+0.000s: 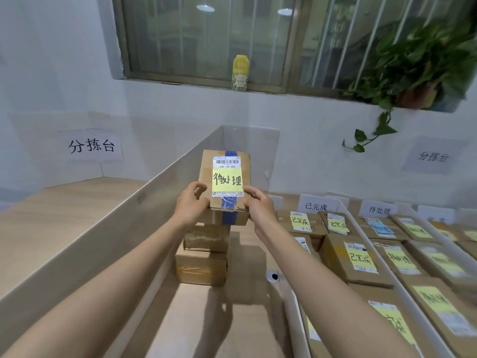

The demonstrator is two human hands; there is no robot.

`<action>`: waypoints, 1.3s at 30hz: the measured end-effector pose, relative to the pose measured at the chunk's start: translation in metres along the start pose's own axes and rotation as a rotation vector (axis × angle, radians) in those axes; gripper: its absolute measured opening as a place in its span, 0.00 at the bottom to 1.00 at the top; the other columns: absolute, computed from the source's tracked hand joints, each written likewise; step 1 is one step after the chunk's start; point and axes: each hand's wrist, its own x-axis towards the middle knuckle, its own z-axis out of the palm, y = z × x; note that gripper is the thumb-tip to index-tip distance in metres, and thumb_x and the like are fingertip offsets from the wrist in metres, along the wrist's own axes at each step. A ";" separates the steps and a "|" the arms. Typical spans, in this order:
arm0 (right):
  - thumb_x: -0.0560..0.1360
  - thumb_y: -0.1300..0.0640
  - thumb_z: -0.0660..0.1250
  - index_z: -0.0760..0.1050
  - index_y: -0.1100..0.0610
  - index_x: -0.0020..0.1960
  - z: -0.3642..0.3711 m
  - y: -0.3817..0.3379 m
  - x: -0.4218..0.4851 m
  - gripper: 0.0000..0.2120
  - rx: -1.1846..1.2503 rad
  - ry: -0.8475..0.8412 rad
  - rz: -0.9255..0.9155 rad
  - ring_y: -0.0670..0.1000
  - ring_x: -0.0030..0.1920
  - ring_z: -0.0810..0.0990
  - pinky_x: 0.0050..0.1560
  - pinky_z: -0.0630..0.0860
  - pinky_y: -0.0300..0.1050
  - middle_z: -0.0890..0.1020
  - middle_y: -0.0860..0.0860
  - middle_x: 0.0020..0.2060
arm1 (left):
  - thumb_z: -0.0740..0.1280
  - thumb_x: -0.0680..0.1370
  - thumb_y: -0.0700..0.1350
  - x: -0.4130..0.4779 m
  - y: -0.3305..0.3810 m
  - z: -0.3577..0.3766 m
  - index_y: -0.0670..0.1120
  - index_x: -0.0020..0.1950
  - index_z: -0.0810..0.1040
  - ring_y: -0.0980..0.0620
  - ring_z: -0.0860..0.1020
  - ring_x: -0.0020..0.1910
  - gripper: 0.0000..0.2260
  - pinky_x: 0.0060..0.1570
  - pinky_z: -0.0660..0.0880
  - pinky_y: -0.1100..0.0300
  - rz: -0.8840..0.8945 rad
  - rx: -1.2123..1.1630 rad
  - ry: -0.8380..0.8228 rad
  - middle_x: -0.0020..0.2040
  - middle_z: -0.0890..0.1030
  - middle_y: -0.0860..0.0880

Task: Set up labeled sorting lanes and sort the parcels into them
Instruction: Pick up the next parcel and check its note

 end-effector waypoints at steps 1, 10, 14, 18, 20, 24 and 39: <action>0.76 0.69 0.56 0.75 0.49 0.56 -0.003 -0.004 -0.007 0.19 -0.004 0.008 -0.007 0.53 0.55 0.80 0.33 0.70 0.35 0.80 0.50 0.57 | 0.63 0.76 0.35 -0.006 0.004 0.000 0.47 0.62 0.71 0.49 0.72 0.64 0.16 0.52 0.75 0.57 0.005 -0.010 -0.003 0.66 0.73 0.47; 0.78 0.68 0.57 0.75 0.52 0.57 -0.029 -0.028 -0.072 0.16 0.040 0.056 -0.077 0.48 0.47 0.80 0.27 0.71 0.31 0.80 0.48 0.50 | 0.62 0.76 0.34 -0.060 0.036 -0.009 0.47 0.64 0.69 0.53 0.70 0.61 0.18 0.45 0.76 0.61 0.073 0.000 -0.048 0.68 0.70 0.46; 0.77 0.69 0.58 0.76 0.53 0.58 -0.045 -0.025 -0.101 0.17 0.068 0.082 -0.086 0.50 0.50 0.80 0.32 0.72 0.35 0.80 0.48 0.52 | 0.63 0.76 0.34 -0.095 0.048 -0.007 0.47 0.64 0.69 0.49 0.71 0.63 0.17 0.44 0.79 0.56 0.091 -0.006 -0.082 0.69 0.70 0.46; 0.77 0.68 0.59 0.76 0.52 0.57 -0.066 -0.021 -0.133 0.16 0.104 0.133 -0.092 0.49 0.46 0.78 0.39 0.74 0.40 0.81 0.46 0.49 | 0.62 0.78 0.33 -0.139 0.067 0.000 0.45 0.66 0.68 0.47 0.71 0.65 0.18 0.35 0.75 0.66 0.091 -0.024 -0.109 0.69 0.70 0.45; 0.77 0.69 0.58 0.76 0.51 0.56 -0.079 -0.021 -0.150 0.17 0.103 0.158 -0.097 0.49 0.46 0.78 0.35 0.72 0.37 0.80 0.47 0.49 | 0.62 0.77 0.33 -0.158 0.076 0.005 0.44 0.66 0.68 0.45 0.71 0.66 0.18 0.32 0.73 0.68 0.100 -0.018 -0.118 0.69 0.70 0.45; 0.76 0.70 0.58 0.76 0.52 0.56 -0.107 -0.019 -0.179 0.18 0.112 0.215 -0.116 0.53 0.54 0.81 0.35 0.74 0.37 0.81 0.52 0.55 | 0.62 0.77 0.34 -0.190 0.090 0.016 0.46 0.66 0.68 0.48 0.71 0.64 0.18 0.35 0.69 0.69 0.125 -0.030 -0.166 0.69 0.71 0.46; 0.75 0.72 0.56 0.78 0.52 0.53 -0.269 -0.024 -0.291 0.20 0.087 0.626 -0.090 0.52 0.48 0.82 0.33 0.76 0.38 0.83 0.52 0.53 | 0.61 0.76 0.32 -0.296 0.165 0.132 0.47 0.65 0.68 0.58 0.72 0.42 0.19 0.31 0.71 0.66 0.270 -0.110 -0.542 0.59 0.70 0.52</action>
